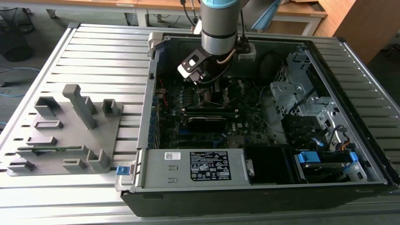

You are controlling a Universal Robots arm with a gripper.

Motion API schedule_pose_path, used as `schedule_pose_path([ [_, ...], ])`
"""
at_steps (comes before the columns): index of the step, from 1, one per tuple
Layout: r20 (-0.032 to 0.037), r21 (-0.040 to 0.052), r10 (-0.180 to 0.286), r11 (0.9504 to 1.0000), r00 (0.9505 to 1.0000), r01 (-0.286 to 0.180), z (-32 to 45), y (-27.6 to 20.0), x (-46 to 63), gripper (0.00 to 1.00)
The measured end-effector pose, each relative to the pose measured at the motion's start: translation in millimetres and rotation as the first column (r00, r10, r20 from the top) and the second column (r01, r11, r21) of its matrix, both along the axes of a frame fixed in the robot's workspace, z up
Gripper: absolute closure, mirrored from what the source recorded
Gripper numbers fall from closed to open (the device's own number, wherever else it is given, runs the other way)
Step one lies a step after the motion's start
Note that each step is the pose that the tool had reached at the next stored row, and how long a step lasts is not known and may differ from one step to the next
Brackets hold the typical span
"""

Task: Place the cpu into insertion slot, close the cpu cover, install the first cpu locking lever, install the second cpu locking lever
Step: 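Place the cpu into insertion slot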

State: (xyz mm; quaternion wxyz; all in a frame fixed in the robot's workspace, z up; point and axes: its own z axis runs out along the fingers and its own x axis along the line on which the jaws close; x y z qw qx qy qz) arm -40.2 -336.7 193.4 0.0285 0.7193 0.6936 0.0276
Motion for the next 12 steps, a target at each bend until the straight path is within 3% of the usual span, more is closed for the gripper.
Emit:
schedule_pose_path([
  [12,0.0003,0.0004,0.0,1.0,1.0,0.0,-0.9,0.1,0.0,0.46],
])
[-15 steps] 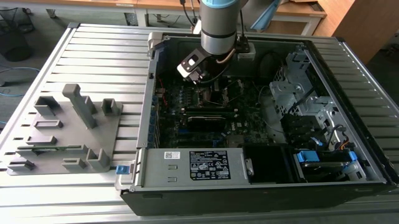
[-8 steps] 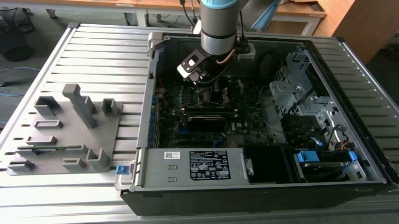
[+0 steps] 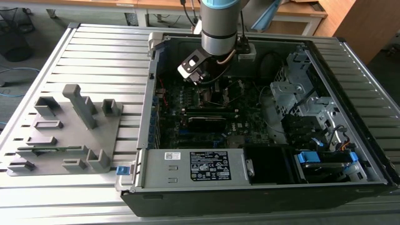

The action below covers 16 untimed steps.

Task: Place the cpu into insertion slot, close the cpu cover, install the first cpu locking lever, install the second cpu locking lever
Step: 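Place the cpu into insertion slot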

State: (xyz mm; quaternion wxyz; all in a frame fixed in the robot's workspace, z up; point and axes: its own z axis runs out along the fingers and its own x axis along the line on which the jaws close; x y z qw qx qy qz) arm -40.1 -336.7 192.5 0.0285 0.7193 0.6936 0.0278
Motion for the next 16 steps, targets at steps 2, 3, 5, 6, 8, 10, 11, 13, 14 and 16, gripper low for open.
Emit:
schedule_pose_path([
  [2,0.0,0.0,0.0,1.0,1.0,0.0,0.0,0.0,0.0,0.46],
  [3,0.0,0.0,0.0,1.0,1.0,0.0,-0.1,0.0,0.0,0.46],
  [5,0.0003,0.0014,0.0,1.0,1.0,0.0,-0.4,0.2,0.1,0.45],
  [6,0.0005,0.0008,0.0,1.0,1.0,0.0,-0.4,0.2,0.1,0.45],
  [8,0.0002,0.0003,0.0,1.0,1.0,0.0,-0.2,0.0,0.0,0.39],
  [10,0.0001,0.0002,0.0,1.0,1.0,0.0,-0.1,0.0,0.0,0.33],
  [11,0.0001,0.0002,0.0,1.0,1.0,0.0,-0.1,0.0,0.0,0.33],
  [13,0.0001,0.0003,0.0,1.0,1.0,0.0,-0.1,0.0,0.0,0.33],
  [14,-0.0001,0.0,0.0,1.0,1.0,0.0,0.2,0.0,0.0,0.33],
  [16,0.0,0.0001,0.0,1.0,1.0,0.0,2.2,0.0,0.0,0.33],
])
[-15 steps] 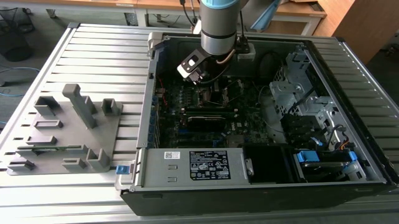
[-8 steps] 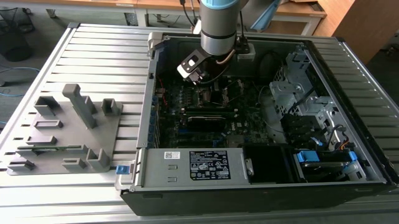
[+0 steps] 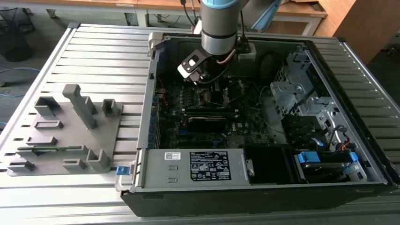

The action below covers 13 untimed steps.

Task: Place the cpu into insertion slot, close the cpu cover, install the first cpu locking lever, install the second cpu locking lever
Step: 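Place the cpu into insertion slot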

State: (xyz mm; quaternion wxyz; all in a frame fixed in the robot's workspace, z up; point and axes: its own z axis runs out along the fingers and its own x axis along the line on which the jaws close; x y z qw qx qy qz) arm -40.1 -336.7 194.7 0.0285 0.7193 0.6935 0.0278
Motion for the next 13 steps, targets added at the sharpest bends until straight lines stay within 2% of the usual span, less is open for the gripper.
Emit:
schedule_pose_path([
  [13,0.0,0.0001,0.0,1.0,1.0,0.0,21.9,0.0,0.0,0.33],
])
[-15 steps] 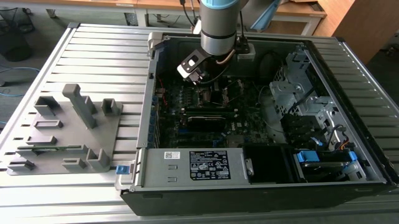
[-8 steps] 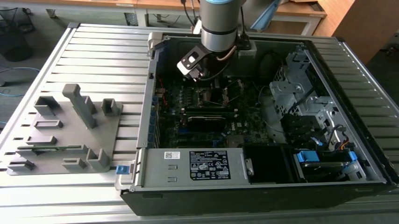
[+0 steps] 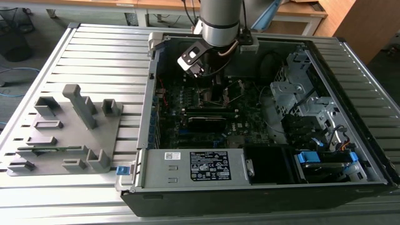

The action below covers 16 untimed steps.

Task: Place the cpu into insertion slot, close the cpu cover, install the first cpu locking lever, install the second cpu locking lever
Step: 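Place the cpu into insertion slot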

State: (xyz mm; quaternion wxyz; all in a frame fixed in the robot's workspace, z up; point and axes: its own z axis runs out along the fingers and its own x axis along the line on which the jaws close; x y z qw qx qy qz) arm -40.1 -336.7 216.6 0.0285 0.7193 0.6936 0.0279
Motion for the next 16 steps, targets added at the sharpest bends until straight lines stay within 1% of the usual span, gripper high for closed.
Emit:
schedule_pose_path([
  [2,0.0,0.0,0.0,1.0,1.0,0.0,1.6,0.0,0.0,0.33],
  [16,0.0,0.0,0.0,1.0,1.0,0.0,2.2,0.0,0.0,0.33],
])
